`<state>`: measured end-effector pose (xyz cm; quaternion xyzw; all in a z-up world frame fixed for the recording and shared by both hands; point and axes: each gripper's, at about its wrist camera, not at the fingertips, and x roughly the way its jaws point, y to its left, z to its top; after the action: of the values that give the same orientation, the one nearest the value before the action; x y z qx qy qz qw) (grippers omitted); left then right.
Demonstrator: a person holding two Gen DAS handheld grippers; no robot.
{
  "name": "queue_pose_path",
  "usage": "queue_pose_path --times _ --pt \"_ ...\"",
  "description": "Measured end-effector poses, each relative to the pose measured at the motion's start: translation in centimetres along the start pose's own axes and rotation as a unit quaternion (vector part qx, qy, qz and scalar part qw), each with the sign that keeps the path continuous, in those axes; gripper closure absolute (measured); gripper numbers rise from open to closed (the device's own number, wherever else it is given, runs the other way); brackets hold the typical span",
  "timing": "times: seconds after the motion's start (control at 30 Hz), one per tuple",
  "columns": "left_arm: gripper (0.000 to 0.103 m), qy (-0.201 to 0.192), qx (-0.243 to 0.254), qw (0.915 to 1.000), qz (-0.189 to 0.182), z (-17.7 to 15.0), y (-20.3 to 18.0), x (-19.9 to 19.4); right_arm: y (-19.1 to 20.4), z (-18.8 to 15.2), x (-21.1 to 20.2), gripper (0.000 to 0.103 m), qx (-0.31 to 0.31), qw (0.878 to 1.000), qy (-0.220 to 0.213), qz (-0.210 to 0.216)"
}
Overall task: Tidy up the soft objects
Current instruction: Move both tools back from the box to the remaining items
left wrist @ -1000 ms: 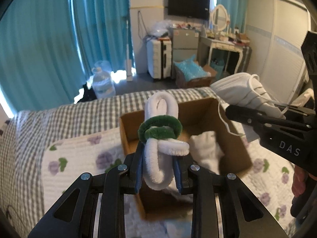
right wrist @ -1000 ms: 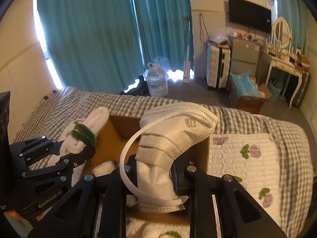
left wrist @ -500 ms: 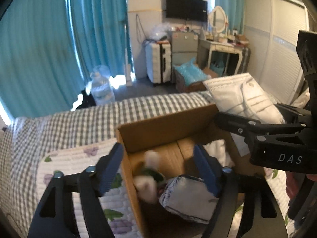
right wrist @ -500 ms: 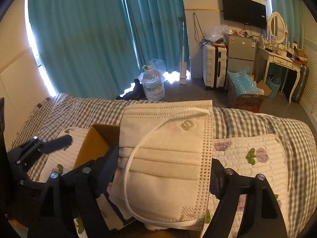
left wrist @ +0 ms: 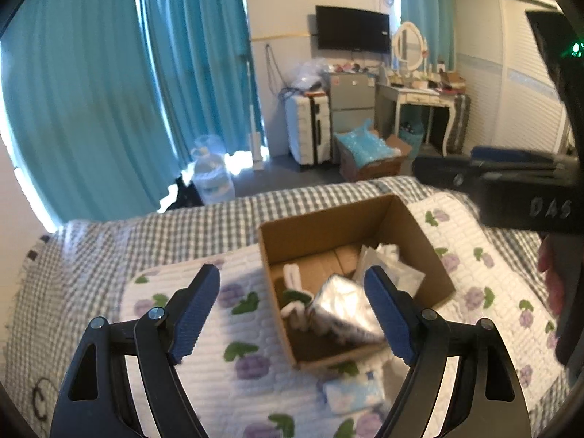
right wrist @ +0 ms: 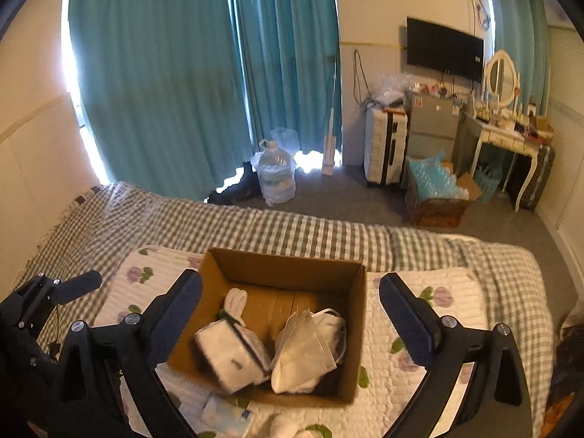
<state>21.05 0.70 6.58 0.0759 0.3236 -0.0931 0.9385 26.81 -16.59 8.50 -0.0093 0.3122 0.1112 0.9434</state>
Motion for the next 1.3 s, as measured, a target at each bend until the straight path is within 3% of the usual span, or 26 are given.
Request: queue_pose_path --times 0.2,0.33,0.67,0.93,1.3 --pt "0.019 -0.038 -0.011 0.9992 0.002 -0.9 -0.5 -7.1 1.1 -0.8 -7.7 0.000 -0.014 1.000 -0.025 -0.012" --pt "0.001 -0.069 -0.019 0.9974 0.013 -2.4 -1.2 -12.1 1.6 -3.3 -12.6 0.000 -0.028 0.999 -0.029 -0.020" --pt "0.001 -0.069 -0.038 0.9966 0.024 -7.9 -2.6 -17.1 2.0 -11.2 -17.9 0.000 -0.046 0.999 -0.006 -0.017" --pt "0.001 -0.042 -0.079 0.9957 0.021 -11.2 -2.9 -15.8 1.8 -16.1 -16.1 0.000 -0.042 0.999 0.024 -0.009" --pt "0.001 0.029 -0.093 0.9947 0.033 -14.4 -3.5 -7.0 -0.1 -20.6 -6.3 0.000 -0.004 0.995 0.098 0.012"
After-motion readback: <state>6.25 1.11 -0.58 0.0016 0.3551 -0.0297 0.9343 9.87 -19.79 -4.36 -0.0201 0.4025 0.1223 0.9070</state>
